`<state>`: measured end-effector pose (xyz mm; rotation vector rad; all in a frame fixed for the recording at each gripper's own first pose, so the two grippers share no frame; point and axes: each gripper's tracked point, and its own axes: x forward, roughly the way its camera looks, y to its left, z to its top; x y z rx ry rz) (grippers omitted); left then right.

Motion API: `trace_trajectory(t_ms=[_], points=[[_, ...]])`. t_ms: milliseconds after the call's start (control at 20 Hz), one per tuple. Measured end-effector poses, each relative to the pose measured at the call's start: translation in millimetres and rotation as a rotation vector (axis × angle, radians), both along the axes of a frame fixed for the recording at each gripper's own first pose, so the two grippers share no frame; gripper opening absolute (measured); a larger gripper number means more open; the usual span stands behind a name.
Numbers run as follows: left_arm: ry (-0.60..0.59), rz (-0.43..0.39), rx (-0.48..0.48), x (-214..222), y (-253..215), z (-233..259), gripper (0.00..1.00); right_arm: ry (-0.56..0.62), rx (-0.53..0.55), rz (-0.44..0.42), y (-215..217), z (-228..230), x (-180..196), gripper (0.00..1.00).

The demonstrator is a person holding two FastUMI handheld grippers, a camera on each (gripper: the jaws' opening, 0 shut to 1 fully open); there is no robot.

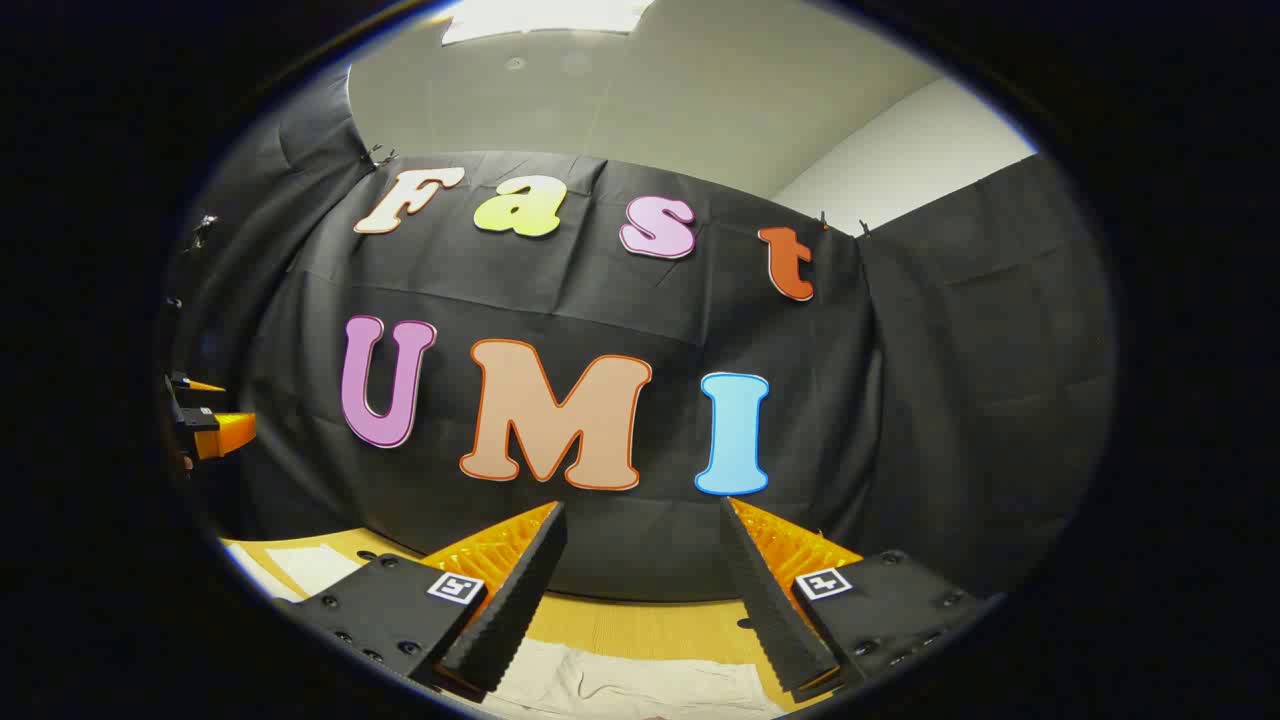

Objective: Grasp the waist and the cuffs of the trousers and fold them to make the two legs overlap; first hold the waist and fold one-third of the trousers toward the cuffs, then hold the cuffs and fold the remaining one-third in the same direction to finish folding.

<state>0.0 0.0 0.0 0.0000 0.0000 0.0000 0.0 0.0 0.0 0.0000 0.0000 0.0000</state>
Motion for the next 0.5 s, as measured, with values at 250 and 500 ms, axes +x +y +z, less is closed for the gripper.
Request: trace_trajectory(t_ms=[250, 500], points=[[0.002, -0.006, -0.001, 3, -8, -2, 0.96, 0.007, -0.014, -0.029, -18, -7, 5, 0.97], [0.01, 0.007, -0.016, 4, -9, -9, 0.96, 0.019, -0.046, -0.041, -30, -16, 7, 0.97]])
